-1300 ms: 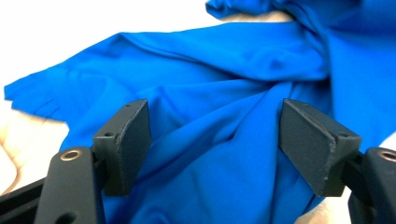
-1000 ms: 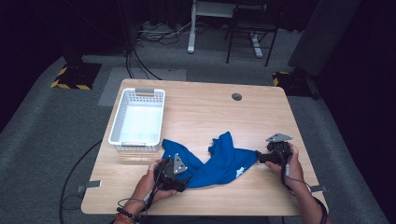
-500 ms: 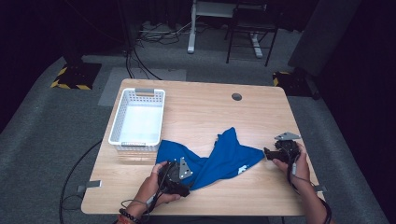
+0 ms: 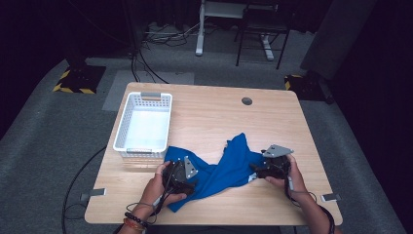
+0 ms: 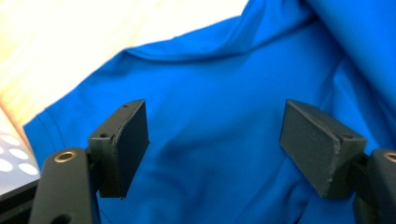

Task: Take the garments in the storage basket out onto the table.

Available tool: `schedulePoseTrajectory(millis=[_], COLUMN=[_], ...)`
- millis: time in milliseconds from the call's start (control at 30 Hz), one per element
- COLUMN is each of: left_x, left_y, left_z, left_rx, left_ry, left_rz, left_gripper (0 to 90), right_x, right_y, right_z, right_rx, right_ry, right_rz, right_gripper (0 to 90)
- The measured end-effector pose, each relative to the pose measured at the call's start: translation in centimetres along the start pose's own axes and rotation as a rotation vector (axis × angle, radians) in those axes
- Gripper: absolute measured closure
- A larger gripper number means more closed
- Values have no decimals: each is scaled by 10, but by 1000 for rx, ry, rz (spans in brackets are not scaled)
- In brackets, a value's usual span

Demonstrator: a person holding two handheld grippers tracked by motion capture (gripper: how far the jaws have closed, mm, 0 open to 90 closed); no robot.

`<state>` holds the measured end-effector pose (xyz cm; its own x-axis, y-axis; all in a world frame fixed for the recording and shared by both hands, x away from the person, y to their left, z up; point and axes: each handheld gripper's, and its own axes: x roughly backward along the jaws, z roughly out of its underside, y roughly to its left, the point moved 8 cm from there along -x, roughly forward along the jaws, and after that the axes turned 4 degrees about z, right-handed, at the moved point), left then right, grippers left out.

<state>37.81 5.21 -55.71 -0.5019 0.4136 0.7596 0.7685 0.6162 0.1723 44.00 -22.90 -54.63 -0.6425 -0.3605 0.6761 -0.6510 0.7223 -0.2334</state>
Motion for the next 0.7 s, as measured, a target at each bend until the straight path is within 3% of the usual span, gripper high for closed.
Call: schedulePoseTrajectory(millis=[67, 133, 233, 367, 700], left_x=[1, 2, 2, 2, 2], left_y=[0, 0, -3, -10, -32], left_z=[1, 3, 4, 3, -2], left_rx=[-2, 1, 16, 2, -32], left_ry=[-1, 0, 0, -2, -1], left_rz=[6, 21, 51, 89, 175], left_gripper=[240, 240, 240, 240, 240], right_x=[-9, -10, -8, -6, -2], right_y=[-3, -10, -25, -43, -75], right_z=[6, 9, 14, 23, 35], right_rx=[2, -62, -90, -147, -206], right_ry=[51, 63, 79, 102, 128], right_rz=[20, 12, 67, 104, 200], right_gripper=[238, 238, 238, 234, 232])
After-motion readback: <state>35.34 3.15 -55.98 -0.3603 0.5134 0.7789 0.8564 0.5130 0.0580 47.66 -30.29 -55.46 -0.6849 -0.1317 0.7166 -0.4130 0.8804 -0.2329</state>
